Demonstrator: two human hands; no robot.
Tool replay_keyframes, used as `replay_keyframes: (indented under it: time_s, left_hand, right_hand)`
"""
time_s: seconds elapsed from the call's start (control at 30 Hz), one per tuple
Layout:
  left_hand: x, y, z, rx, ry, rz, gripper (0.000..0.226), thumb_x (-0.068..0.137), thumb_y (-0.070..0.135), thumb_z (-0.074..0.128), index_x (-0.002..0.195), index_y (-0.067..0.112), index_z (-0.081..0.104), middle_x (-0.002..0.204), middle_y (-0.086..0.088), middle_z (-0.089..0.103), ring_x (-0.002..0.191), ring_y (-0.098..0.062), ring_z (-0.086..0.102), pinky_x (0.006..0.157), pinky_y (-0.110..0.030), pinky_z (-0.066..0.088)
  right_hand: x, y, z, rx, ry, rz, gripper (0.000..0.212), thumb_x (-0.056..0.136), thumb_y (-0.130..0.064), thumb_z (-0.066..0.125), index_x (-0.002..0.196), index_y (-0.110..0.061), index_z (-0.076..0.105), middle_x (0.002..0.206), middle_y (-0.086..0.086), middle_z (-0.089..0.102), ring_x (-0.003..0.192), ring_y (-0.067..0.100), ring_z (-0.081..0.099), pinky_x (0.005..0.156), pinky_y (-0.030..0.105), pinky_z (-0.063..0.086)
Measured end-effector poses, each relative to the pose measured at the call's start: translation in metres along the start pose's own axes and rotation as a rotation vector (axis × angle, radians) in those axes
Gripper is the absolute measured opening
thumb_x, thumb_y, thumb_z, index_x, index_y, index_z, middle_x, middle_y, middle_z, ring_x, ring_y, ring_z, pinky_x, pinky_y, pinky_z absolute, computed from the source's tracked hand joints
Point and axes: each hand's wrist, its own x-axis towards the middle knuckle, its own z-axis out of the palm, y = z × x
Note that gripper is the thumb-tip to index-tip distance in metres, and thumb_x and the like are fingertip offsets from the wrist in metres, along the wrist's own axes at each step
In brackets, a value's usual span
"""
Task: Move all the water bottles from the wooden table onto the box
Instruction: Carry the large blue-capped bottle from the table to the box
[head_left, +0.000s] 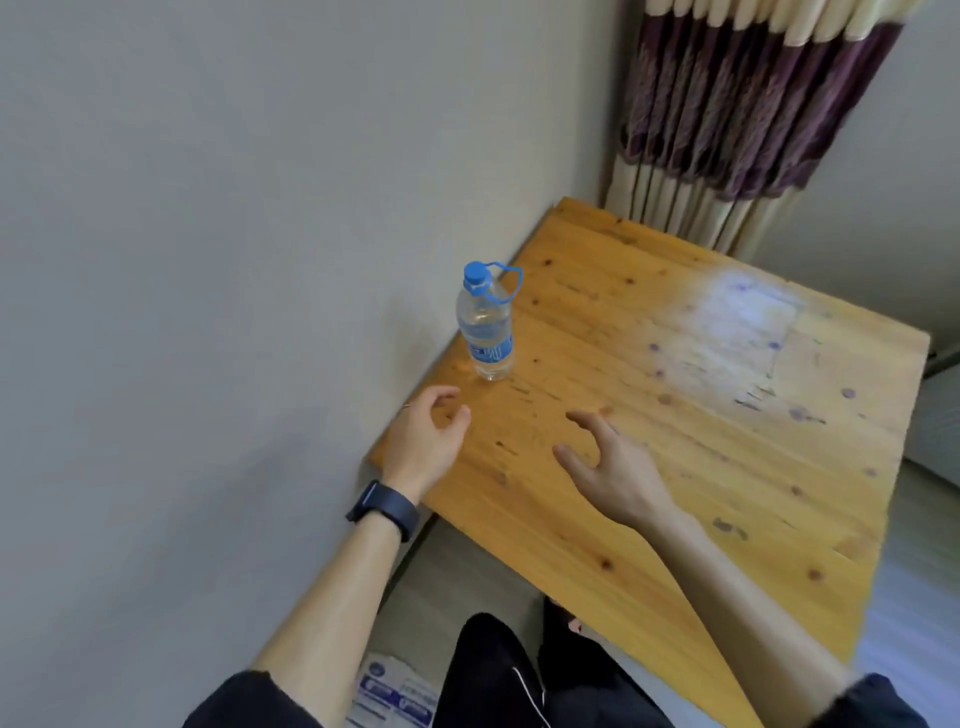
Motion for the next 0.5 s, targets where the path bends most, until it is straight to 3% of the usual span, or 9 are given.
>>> replay_keyframes:
  time_s: [0.07, 0.17, 0.3, 0.4, 0.5]
  left_hand:
    - [0.033, 0.001, 0.001, -0.038, 0.016, 0.010, 0.039, 0.091, 0.044, 0.064, 0.127, 0.029, 0.056, 0.129, 0.009, 0.059, 0.122, -0.011, 0.053, 0.096, -0.027, 0.041]
    - [0.086, 0.013, 0.006, -0.162, 0.029, -0.002, 0.072, 0.083, 0.053, 0.072, 0.141, 0.020, 0.044, 0.143, 0.003, 0.049, 0.131, -0.010, 0.043, 0.104, -0.025, 0.037]
    - [0.153, 0.034, 0.025, -0.276, -0.047, 0.030, 0.099, 0.072, 0.053, 0.081, 0.150, 0.022, 0.030, 0.147, 0.006, 0.037, 0.126, 0.001, 0.034, 0.100, -0.020, 0.032]
    - [0.195, 0.034, 0.041, -0.267, -0.110, 0.058, 0.100, 0.067, 0.053, 0.084, 0.148, 0.026, 0.033, 0.144, 0.006, 0.041, 0.127, -0.004, 0.042, 0.103, -0.025, 0.041]
    - [0.223, 0.019, 0.045, -0.159, -0.154, 0.171, 0.072, 0.066, 0.050, 0.085, 0.128, 0.038, 0.051, 0.126, 0.016, 0.057, 0.112, 0.001, 0.055, 0.094, -0.020, 0.048]
  right_hand:
    - [0.030, -0.009, 0.019, 0.009, -0.044, 0.021, 0.058, 0.094, -0.059, 0.051, 0.145, -0.037, 0.038, 0.147, -0.003, 0.050, 0.129, 0.025, 0.050, 0.101, 0.039, 0.046]
    - [0.079, -0.020, 0.041, 0.059, -0.042, 0.095, 0.069, 0.091, -0.060, 0.055, 0.150, -0.036, 0.030, 0.150, 0.001, 0.046, 0.133, 0.028, 0.048, 0.103, 0.038, 0.045]
    - [0.144, -0.035, 0.062, 0.197, 0.087, 0.229, 0.088, 0.083, -0.060, 0.066, 0.154, -0.036, 0.022, 0.153, 0.003, 0.043, 0.135, 0.029, 0.047, 0.105, 0.038, 0.044]
    - [0.183, -0.041, 0.079, 0.303, 0.149, 0.275, 0.106, 0.072, -0.062, 0.075, 0.155, -0.036, 0.015, 0.156, 0.000, 0.037, 0.138, 0.025, 0.042, 0.108, 0.041, 0.042]
    - [0.213, -0.045, 0.092, 0.394, 0.199, 0.280, 0.116, 0.062, -0.065, 0.080, 0.155, -0.037, 0.016, 0.154, -0.001, 0.037, 0.137, 0.020, 0.042, 0.108, 0.041, 0.042]
